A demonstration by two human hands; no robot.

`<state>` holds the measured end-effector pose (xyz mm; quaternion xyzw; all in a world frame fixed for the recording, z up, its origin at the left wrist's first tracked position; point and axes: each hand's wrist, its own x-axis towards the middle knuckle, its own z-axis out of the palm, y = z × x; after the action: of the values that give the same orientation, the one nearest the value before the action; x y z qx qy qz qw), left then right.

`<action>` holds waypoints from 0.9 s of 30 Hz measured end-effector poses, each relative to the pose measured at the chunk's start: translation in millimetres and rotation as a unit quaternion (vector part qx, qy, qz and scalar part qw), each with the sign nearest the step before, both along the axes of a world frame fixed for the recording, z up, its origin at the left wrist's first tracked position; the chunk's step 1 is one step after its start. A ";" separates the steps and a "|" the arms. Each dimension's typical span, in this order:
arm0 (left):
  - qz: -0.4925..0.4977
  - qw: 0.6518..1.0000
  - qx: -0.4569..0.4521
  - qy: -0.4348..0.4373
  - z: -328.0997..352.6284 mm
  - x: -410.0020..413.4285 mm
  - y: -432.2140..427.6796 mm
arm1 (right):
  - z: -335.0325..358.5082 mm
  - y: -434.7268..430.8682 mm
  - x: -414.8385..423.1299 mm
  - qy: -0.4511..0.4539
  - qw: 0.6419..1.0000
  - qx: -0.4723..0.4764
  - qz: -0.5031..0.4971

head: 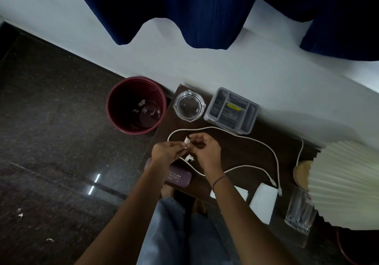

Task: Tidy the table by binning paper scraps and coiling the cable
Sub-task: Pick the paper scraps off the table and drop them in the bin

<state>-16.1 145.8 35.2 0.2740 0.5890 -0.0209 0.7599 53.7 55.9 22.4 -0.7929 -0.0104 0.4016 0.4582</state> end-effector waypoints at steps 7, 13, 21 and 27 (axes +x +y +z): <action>-0.040 0.998 0.043 0.025 2.5 -5.3 -2.2 | 9.7 3.0 -7.1 0.121 0.982 0.054 -0.137; -0.052 0.997 0.052 0.022 2.3 -9.0 -1.8 | 14.5 9.9 -9.2 0.093 0.988 0.031 -0.123; 0.069 0.997 0.022 -0.028 1.3 -20.5 5.7 | 18.4 29.0 -26.3 -0.017 0.992 -0.030 -0.123; 0.047 0.997 0.062 0.006 -3.3 -26.5 20.9 | 17.8 39.1 -30.7 -0.005 0.997 0.004 -0.076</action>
<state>-42.6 166.7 31.9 0.2920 0.6060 0.0499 0.7383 23.0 95.1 40.3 -0.7914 0.0462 0.3617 0.4907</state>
